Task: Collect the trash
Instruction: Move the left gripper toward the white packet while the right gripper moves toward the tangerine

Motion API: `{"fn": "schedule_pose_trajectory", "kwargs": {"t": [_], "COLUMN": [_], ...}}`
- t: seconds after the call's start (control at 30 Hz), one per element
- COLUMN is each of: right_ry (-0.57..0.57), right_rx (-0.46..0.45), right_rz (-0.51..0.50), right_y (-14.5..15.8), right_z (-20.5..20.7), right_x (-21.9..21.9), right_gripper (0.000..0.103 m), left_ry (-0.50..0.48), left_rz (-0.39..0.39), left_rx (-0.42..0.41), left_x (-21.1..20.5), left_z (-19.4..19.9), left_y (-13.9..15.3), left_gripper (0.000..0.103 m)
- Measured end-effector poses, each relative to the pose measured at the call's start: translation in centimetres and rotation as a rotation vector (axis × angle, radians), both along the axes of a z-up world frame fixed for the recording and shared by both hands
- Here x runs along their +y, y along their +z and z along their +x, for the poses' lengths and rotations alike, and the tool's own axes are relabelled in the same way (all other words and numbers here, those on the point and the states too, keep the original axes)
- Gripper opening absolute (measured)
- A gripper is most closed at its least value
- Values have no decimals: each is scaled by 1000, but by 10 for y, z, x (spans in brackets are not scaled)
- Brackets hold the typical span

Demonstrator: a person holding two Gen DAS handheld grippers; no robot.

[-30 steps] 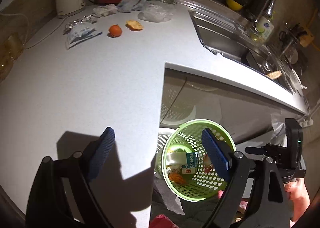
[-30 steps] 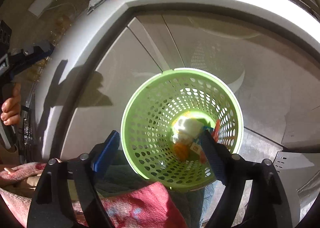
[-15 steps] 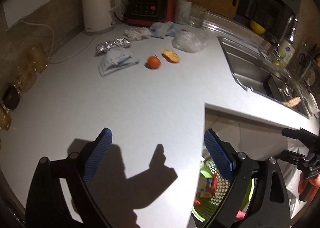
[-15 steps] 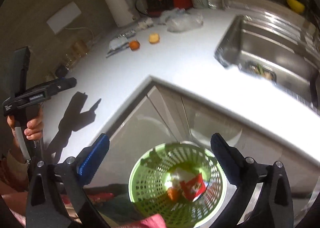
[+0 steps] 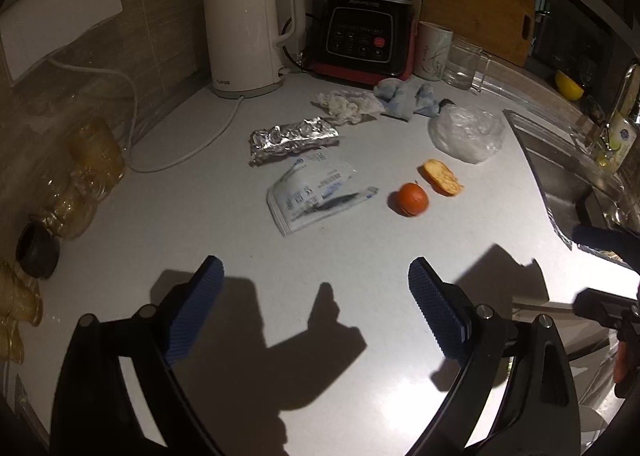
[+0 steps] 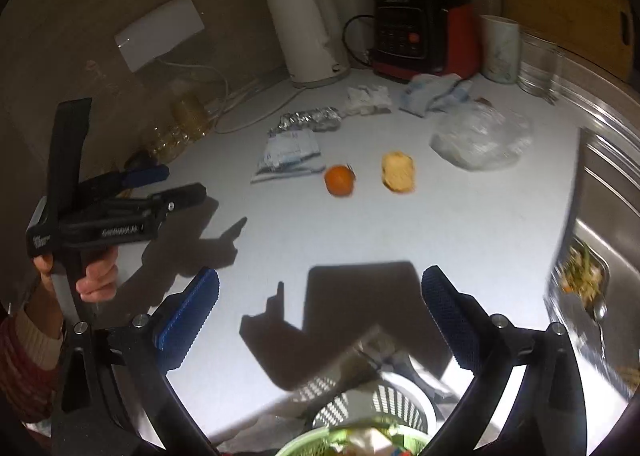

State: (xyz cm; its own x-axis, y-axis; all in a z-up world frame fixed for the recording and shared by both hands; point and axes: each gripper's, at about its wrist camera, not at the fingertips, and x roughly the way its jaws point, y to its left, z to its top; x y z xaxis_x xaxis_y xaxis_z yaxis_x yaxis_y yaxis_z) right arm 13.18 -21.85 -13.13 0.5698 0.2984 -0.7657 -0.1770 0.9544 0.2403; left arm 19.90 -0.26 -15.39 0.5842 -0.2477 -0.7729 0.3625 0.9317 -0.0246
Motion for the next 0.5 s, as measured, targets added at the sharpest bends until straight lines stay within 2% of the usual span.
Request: {"fn": "schedule_pose_trajectory", "kwargs": {"t": [0.17,0.3,0.5], "right_ry": [42,25,5], "right_rx": [-21,7,36], "right_rz": [-44,-42,-35], "right_y": [-22,-45,-66], "right_z": [54,91,123], "right_x": [28,35,32], "right_gripper": [100,100,87], "left_ry": [0,-17,-33], "left_rz": [-14,11,4], "left_rx": [0,0,10], "left_x": [6,4,7], "left_z": [29,51,74], "left_y": [-12,-23,-31], "left_gripper": [89,89,89]}}
